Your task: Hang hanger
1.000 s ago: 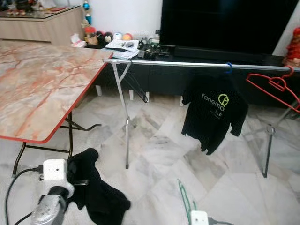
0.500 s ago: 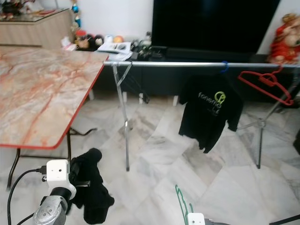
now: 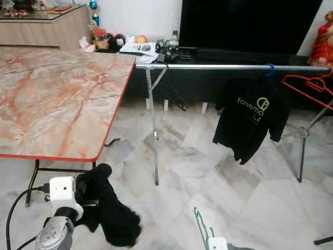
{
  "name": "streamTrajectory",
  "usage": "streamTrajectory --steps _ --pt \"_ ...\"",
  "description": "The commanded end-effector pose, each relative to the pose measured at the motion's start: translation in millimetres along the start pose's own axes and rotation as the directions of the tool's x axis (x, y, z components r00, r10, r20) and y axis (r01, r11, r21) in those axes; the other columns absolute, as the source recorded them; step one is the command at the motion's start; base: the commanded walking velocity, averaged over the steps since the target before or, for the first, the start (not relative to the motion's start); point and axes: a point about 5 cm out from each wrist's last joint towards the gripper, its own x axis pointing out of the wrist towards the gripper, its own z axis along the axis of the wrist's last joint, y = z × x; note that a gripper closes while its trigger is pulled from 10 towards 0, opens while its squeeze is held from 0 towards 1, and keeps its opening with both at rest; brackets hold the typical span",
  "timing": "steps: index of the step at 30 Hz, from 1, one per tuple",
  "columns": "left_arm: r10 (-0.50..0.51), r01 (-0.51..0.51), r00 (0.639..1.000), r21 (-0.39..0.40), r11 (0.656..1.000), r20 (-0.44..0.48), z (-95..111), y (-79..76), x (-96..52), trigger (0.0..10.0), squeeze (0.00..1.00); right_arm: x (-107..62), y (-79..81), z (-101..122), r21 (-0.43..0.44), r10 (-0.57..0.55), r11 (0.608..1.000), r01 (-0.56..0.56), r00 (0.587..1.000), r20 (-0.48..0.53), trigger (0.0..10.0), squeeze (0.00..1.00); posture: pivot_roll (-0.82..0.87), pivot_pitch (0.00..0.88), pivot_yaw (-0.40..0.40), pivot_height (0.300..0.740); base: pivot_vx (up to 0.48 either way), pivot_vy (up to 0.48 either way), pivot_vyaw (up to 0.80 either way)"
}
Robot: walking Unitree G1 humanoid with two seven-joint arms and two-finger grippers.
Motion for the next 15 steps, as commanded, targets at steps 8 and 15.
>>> streamTrajectory --steps 8,15 --pt "0.033 -0.034 0.999 0.01 0.999 0.04 13 10.4 10.8 10.0 0.0 3.2 10.3 13 0.0 0.019 1.0 -0.019 0.999 0.032 10.0 0.0 0.09 0.054 -0.026 0.74 0.0 0.352 0.0" --pt "0.029 -0.029 0.998 0.016 0.999 0.052 18 11.9 15.0 10.0 0.0 1.9 9.5 7 0.001 0.013 1.0 -0.013 1.0 0.017 10.0 0.0 0.1 0.065 -0.019 0.74 0.0 0.354 0.0"
